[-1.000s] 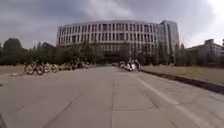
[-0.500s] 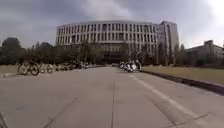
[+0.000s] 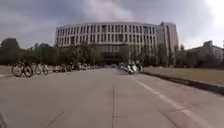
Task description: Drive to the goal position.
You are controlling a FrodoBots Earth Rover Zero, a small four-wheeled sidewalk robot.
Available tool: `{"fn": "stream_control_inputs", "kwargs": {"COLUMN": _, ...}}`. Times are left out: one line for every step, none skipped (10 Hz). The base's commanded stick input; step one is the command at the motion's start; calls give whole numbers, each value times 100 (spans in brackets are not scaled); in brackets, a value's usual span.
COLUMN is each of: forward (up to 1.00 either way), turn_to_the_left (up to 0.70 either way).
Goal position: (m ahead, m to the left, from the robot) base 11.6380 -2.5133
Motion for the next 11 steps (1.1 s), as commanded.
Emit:
{"fn": "stream_control_inputs", "kwargs": {"forward": 100, "turn_to_the_left": 0}}
{"fn": "stream_control_inputs", "kwargs": {"forward": 100, "turn_to_the_left": 0}}
{"fn": "stream_control_inputs", "kwargs": {"forward": 100, "turn_to_the_left": 0}}
{"fn": "stream_control_inputs", "kwargs": {"forward": 100, "turn_to_the_left": 0}}
{"fn": "stream_control_inputs", "kwargs": {"forward": 100, "turn_to_the_left": 0}}
{"fn": "stream_control_inputs", "kwargs": {"forward": 100, "turn_to_the_left": 0}}
{"fn": "stream_control_inputs", "kwargs": {"forward": 100, "turn_to_the_left": 0}}
{"fn": "stream_control_inputs", "kwargs": {"forward": 100, "turn_to_the_left": 0}}
{"fn": "stream_control_inputs", "kwargs": {"forward": 100, "turn_to_the_left": -3}}
{"fn": "stream_control_inputs", "kwargs": {"forward": 100, "turn_to_the_left": -17}}
{"fn": "stream_control_inputs", "kwargs": {"forward": 100, "turn_to_the_left": -36}}
